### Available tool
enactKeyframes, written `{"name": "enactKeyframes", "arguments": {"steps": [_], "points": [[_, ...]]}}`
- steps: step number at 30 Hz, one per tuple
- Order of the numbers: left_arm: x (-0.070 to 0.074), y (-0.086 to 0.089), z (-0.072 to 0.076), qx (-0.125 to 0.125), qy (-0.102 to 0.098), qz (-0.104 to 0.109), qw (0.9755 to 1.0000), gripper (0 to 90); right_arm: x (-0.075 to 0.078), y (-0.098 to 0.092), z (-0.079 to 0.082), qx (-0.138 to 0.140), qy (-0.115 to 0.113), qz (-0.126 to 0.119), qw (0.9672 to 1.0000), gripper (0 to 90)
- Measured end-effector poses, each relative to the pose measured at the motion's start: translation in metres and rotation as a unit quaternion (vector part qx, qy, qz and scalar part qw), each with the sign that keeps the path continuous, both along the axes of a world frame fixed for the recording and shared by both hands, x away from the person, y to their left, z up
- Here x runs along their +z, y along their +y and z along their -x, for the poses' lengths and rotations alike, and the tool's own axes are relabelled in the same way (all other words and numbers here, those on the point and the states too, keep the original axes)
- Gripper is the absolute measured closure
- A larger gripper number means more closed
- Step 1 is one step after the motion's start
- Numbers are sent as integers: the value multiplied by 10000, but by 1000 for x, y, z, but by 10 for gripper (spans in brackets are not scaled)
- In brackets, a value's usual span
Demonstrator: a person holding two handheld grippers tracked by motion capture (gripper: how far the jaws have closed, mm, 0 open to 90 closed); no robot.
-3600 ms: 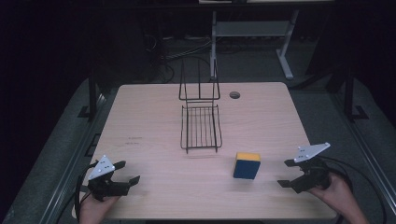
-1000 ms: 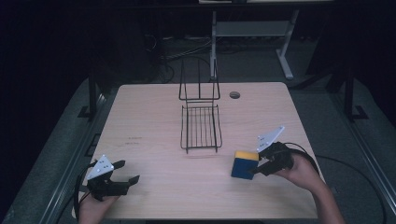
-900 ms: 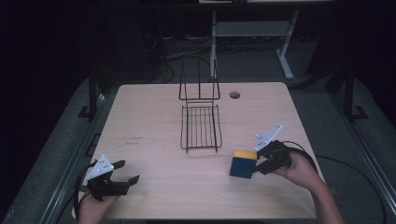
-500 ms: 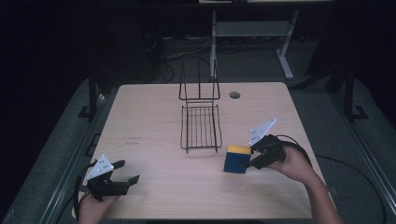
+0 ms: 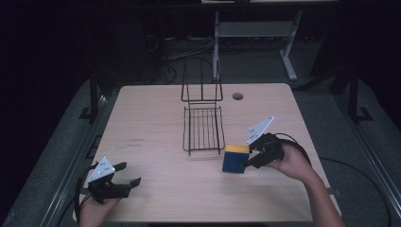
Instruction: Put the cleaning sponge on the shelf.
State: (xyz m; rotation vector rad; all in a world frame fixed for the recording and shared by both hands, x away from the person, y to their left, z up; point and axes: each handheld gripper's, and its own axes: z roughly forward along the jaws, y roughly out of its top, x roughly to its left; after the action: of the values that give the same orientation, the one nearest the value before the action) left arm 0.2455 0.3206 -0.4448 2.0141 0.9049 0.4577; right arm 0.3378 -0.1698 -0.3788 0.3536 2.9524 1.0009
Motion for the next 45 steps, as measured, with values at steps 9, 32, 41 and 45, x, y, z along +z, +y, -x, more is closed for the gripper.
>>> {"name": "enactKeyframes", "arguments": {"steps": [9, 32, 41, 45], "points": [[0, 0, 0, 7, 8, 7, 10000, 163, 7, 7, -4, 94, -70, -48, 9999, 559], [1, 1, 0, 1, -16, 23, 10000, 163, 16, 33, -22, 292, -103, -91, 9995, 559], [1, 2, 0, 9, -17, 34, 10000, 163, 21, 44, -29, 362, -164, -121, 9991, 559], [1, 2, 0, 7, -4, 7, 10000, 163, 22, 46, -33, 346, -200, -152, 9991, 559]]}}
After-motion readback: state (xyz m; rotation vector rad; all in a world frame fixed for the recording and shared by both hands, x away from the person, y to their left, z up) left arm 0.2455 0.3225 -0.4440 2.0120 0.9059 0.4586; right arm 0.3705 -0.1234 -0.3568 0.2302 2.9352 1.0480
